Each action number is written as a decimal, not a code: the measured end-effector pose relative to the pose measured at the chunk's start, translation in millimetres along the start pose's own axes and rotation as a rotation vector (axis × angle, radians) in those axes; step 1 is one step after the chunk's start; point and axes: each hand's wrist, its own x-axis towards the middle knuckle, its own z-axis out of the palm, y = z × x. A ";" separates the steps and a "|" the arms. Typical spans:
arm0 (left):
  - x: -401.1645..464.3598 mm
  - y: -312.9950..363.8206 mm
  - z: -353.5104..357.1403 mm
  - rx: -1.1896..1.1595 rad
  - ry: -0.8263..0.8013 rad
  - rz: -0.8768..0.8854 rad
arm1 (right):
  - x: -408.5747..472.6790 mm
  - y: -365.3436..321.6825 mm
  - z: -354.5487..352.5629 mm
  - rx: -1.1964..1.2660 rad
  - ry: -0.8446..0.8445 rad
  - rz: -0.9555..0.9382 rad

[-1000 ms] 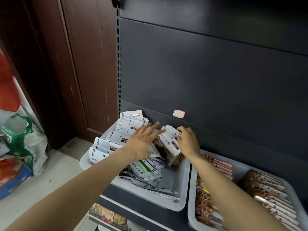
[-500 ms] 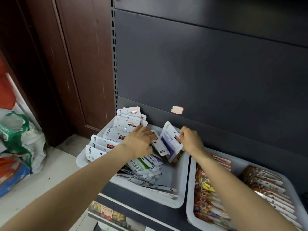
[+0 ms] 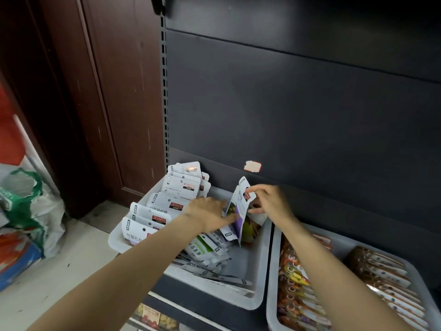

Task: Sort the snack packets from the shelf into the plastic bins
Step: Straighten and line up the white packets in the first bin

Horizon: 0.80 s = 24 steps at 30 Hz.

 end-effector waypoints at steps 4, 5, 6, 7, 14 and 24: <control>-2.4 -5.4 1.1 0.124 -0.072 0.018 | 0.3 3.5 -3.7 -0.406 0.005 -0.227; -5.0 -7.9 1.4 0.157 -0.095 0.034 | -0.6 3.7 -4.5 -0.474 0.024 -0.273; -7.8 -11.0 2.3 0.183 -0.111 0.049 | -1.8 2.8 -5.1 -0.532 0.054 -0.317; -11.4 -13.9 3.2 0.199 -0.114 0.062 | -3.5 0.4 -5.8 -0.609 0.084 -0.362; -24.6 -33.8 6.9 0.248 -0.059 0.143 | -8.4 -9.6 -4.6 -1.047 0.223 -0.372; -15.8 -27.7 8.0 0.237 -0.046 0.123 | 2.8 6.9 7.2 -0.778 0.017 -0.210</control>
